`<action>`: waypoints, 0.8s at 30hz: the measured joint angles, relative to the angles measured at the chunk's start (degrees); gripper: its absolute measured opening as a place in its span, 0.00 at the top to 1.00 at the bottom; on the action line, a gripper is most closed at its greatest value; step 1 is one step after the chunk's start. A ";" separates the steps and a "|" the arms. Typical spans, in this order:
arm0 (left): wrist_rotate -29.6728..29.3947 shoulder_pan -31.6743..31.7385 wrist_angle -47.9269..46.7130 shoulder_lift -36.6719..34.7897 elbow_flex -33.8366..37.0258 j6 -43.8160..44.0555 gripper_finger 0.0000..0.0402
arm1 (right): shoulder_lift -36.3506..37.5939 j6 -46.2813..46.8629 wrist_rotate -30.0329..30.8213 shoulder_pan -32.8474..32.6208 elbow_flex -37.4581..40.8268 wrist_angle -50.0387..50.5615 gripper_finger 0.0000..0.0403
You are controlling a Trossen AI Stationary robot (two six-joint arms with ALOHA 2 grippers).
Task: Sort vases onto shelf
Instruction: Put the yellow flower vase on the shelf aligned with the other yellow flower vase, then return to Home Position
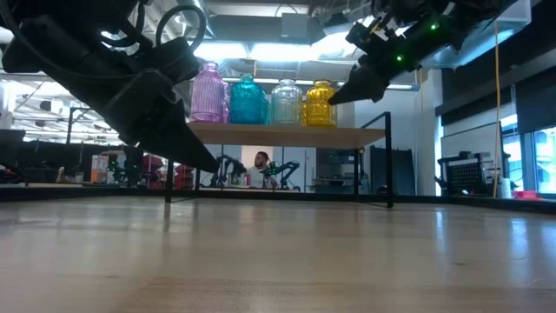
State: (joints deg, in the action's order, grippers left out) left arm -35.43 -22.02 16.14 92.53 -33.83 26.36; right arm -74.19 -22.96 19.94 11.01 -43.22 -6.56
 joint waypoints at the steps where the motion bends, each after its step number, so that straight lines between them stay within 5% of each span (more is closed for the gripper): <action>1: 0.13 0.00 -0.01 -0.01 -0.01 -0.01 0.65 | 0.03 0.00 -0.01 -0.12 0.00 0.10 0.95; 12: 0.50 -0.13 -0.82 -4.48 -0.01 -3.65 0.67 | 15.47 4.33 -0.52 -9.51 0.00 12.29 0.95; 18: 1.29 0.11 -5.42 -14.96 -0.01 -13.67 0.80 | 24.31 9.35 -13.99 -11.05 0.00 22.68 0.95; 24: 12.02 6.21 -5.00 -25.39 2.24 -22.62 0.96 | 30.09 10.51 -20.85 -11.05 0.07 26.92 0.95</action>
State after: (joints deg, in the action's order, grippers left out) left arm -23.41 -15.81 11.14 67.15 -31.60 3.74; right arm -44.11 -12.45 -0.91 -0.03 -43.15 20.37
